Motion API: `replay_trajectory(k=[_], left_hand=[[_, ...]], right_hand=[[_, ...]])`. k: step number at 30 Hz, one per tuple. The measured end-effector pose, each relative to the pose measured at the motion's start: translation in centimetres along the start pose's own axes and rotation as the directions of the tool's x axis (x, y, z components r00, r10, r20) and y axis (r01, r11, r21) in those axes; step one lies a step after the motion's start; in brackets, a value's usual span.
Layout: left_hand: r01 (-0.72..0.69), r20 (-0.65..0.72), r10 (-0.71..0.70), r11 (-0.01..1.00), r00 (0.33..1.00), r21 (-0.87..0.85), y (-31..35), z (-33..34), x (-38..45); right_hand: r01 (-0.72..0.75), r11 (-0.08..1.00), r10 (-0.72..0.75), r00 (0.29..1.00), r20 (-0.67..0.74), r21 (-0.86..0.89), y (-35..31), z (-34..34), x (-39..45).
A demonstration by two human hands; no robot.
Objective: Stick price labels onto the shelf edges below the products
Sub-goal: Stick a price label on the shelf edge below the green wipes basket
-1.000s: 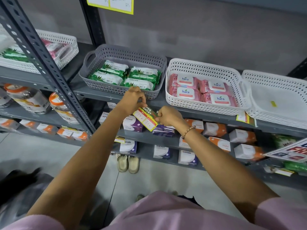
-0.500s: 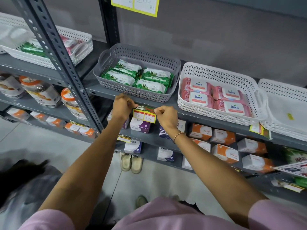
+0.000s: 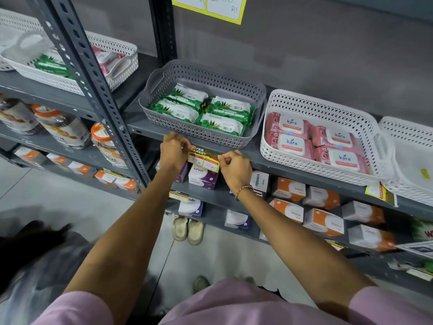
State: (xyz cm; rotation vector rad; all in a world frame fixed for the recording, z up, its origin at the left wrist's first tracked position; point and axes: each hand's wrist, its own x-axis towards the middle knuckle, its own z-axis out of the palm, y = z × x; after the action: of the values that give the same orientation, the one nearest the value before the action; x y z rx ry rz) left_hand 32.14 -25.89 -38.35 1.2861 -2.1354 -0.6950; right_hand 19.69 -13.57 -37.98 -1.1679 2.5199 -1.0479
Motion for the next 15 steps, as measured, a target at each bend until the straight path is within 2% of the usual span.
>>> replay_trajectory(k=[5, 10, 15], left_hand=[[-0.029, 0.009, 0.028, 0.996, 1.0, 0.082, -0.2, 0.1, -0.2], [-0.062, -0.009, 0.062, 0.998, 0.998, 0.021, -0.3, 0.4, -0.6], [-0.034, -0.043, 0.033, 0.999, 0.999, -0.023, -0.2, 1.1, -0.8]], right_hand=[[0.011, 0.997, -0.012, 1.0, -0.007, -0.071, -0.3, 0.5, 0.1], [0.039, 0.996, -0.04, 0.999, -0.015, -0.078, -0.2, 0.5, 0.0], [0.048, 0.995, -0.051, 0.998, -0.031, -0.089, -0.3, 0.9, 0.1]])
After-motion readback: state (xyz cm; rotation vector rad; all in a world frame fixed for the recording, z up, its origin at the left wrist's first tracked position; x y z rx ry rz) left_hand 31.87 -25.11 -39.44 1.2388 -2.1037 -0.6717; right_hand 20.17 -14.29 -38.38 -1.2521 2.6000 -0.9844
